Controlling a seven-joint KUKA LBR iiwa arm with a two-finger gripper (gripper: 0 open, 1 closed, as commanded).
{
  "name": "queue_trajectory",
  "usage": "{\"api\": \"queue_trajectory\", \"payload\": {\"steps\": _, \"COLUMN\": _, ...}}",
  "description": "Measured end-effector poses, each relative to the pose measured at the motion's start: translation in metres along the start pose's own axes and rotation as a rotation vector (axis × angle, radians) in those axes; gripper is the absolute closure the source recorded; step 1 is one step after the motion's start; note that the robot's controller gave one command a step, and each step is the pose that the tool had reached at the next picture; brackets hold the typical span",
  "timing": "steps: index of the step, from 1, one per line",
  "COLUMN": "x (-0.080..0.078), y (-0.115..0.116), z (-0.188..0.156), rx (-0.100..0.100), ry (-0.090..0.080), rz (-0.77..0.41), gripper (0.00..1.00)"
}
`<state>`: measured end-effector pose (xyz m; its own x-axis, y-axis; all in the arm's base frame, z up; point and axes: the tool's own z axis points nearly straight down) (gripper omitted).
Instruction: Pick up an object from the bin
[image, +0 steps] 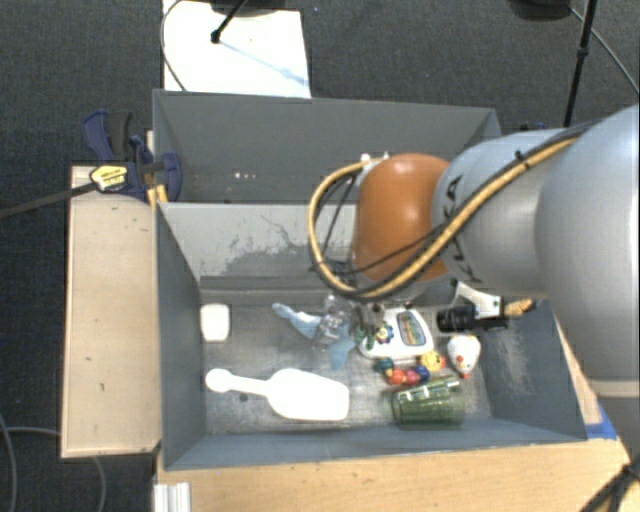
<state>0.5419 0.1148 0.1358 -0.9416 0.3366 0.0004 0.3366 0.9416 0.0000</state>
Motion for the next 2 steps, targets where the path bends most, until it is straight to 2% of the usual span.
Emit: {"api": "queue_trajectory", "payload": {"steps": 2, "x": -0.0009, "y": 0.0004, "z": -0.0256, "rx": -0.003, "ry": -0.004, "rz": -0.001, "gripper": 1.00}}
